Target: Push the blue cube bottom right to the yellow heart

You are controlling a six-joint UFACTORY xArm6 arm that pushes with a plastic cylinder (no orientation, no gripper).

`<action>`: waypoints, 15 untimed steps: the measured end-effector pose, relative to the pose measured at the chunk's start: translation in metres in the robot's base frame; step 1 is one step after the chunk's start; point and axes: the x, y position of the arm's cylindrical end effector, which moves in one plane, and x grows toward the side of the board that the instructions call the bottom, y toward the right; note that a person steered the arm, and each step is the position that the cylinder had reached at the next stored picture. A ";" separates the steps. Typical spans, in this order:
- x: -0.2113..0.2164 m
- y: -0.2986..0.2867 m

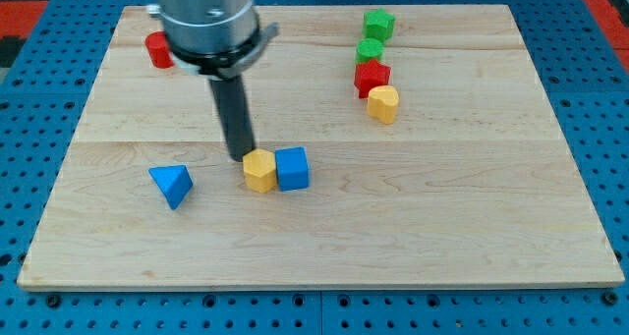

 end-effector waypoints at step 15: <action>-0.045 0.234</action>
